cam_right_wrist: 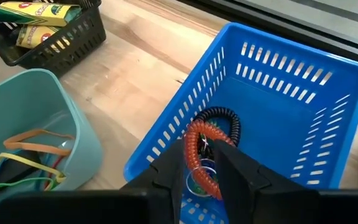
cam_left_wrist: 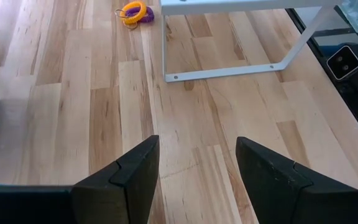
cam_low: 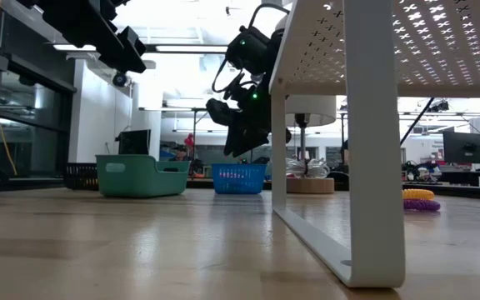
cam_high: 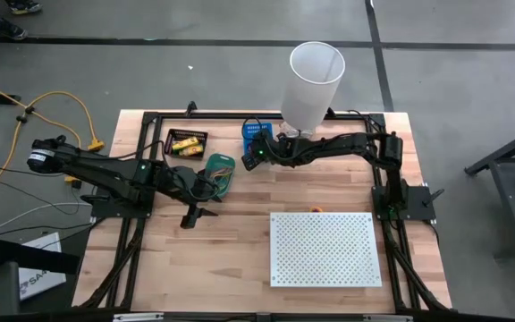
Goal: Pick & Place Office Desk Supplies
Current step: Put the purple spring keychain into the blue bin
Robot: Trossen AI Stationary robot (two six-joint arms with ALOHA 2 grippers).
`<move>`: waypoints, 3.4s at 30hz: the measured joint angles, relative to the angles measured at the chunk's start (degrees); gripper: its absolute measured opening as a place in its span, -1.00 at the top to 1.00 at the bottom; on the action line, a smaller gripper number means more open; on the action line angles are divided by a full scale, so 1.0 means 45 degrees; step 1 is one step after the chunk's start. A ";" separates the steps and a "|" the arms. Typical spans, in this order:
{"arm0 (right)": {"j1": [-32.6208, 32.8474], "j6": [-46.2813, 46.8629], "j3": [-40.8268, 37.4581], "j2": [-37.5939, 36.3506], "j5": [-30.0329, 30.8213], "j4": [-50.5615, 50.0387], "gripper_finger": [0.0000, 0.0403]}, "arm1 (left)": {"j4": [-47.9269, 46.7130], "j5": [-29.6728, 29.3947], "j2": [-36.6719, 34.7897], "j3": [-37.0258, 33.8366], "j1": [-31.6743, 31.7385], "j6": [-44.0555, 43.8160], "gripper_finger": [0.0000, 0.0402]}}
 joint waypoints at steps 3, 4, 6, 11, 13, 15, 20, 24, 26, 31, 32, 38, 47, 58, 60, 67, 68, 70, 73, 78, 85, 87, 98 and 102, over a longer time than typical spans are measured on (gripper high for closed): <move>0.0000 -0.0085 0.0000 0.0000 -0.0416 0.0038 0.61 | 0.0000 0.0000 0.0000 0.0000 -0.0005 0.0000 -0.03; 0.0000 -0.0169 0.0000 0.0000 -0.0600 0.0085 0.61 | 0.0000 0.0000 0.0000 0.0000 -0.0002 0.0000 -0.03; 0.0000 -0.0367 0.0000 -0.0007 -0.1049 0.0229 0.61 | -0.0001 0.0000 0.0000 0.0000 -0.0001 0.0000 -0.03; 0.0005 -0.0418 0.0005 -0.0083 -0.2892 0.0758 0.61 | -0.0001 0.0000 0.0000 0.0000 -0.0001 0.0000 -0.03; 0.0000 -0.0418 0.0005 -0.0083 -0.3858 0.1133 0.60 | -0.0003 0.0000 0.0000 0.0000 -0.0002 0.0000 -0.03; 0.0000 -0.0364 0.0005 -0.0083 -0.4795 0.1555 0.60 | -0.0001 0.0000 0.0000 0.0000 -0.0004 0.0000 -0.03; 0.0010 -0.0330 0.0005 -0.0083 -0.5921 0.1929 0.60 | -0.0005 0.0000 0.0000 0.0000 -0.0005 0.0000 -0.03; 0.0010 -0.0199 0.0005 -0.0083 -0.6105 0.1816 0.60 | -0.0002 0.0000 0.0000 0.0000 -0.0002 0.0000 -0.03; 0.0005 0.0094 0.0005 -0.0086 -0.6543 0.1652 0.60 | -0.0005 0.0000 0.0000 0.0000 -0.0002 0.0002 -0.03; 0.0033 0.1108 0.0019 -0.0639 -0.7373 -0.0396 0.60 | 0.0005 -0.0002 0.0000 0.0000 -0.0002 0.0000 -0.03; 0.0099 0.1285 0.0019 -0.0778 -0.7238 -0.1003 0.60 | 0.0000 0.0000 0.0000 0.0000 -0.0004 0.0000 -0.03; 0.0521 0.2311 0.0010 -0.1607 -0.7127 -0.3866 0.60 | 0.0102 0.0000 0.0000 0.0000 -0.0005 0.0000 -0.03; 0.1318 0.4261 0.0004 -0.1849 -0.7075 -0.6483 0.60 | 0.0205 0.0000 0.0001 0.0000 0.0000 0.0000 -0.03; 0.2379 0.6298 0.0000 -0.1846 -0.4780 -0.8541 0.60 | 0.0194 -0.0001 0.0001 0.0000 -0.0003 0.0000 -0.03; 0.2595 0.6665 0.0005 -0.1846 -0.4446 -0.9166 0.60 | 0.0194 0.0000 0.0001 0.0000 -0.0004 0.0000 -0.03; 0.3299 0.7392 0.0005 -0.1841 -0.4165 -1.0838 0.60 | 0.0189 0.0000 0.0000 -0.0005 0.0000 0.0000 -0.03; 0.3367 0.7438 0.0004 -0.1841 -0.4157 -1.0951 0.60 | 0.0189 0.0000 0.0000 0.0000 -0.0005 0.0000 -0.03; 0.3495 0.7643 0.0000 -0.1841 -0.4155 -1.1142 0.60 | 0.0189 0.0000 0.0005 0.0000 -0.0005 0.0000 -0.03; 0.3660 0.7958 0.0000 -0.1841 -0.4086 -1.1423 0.60 | 0.0185 0.0000 0.0003 0.0000 0.0000 0.0000 -0.03; 0.4085 0.8737 0.0003 -0.1840 -0.3625 -1.2315 0.60 | 0.0185 0.0000 0.0000 0.0000 0.0000 0.0000 -0.03; 0.4142 0.9648 0.0001 -0.1831 -0.3701 -1.3506 0.60 | 0.0180 0.0000 0.0000 0.0000 -0.0004 0.0000 -0.03; 0.3992 0.9846 0.0001 -0.1831 -0.3948 -1.3590 0.60 | 0.0180 0.0000 0.0000 0.0000 -0.0005 0.0000 -0.03; 0.3437 1.3269 0.0000 -0.1831 -0.5236 -1.3541 0.60 | 0.0180 0.0000 0.0000 0.0000 -0.0001 0.0000 -0.03; 0.3400 1.3289 0.0000 -0.1830 -0.5245 -1.3551 0.60 | 0.0180 0.0000 0.0005 0.0000 0.0000 0.0000 -0.03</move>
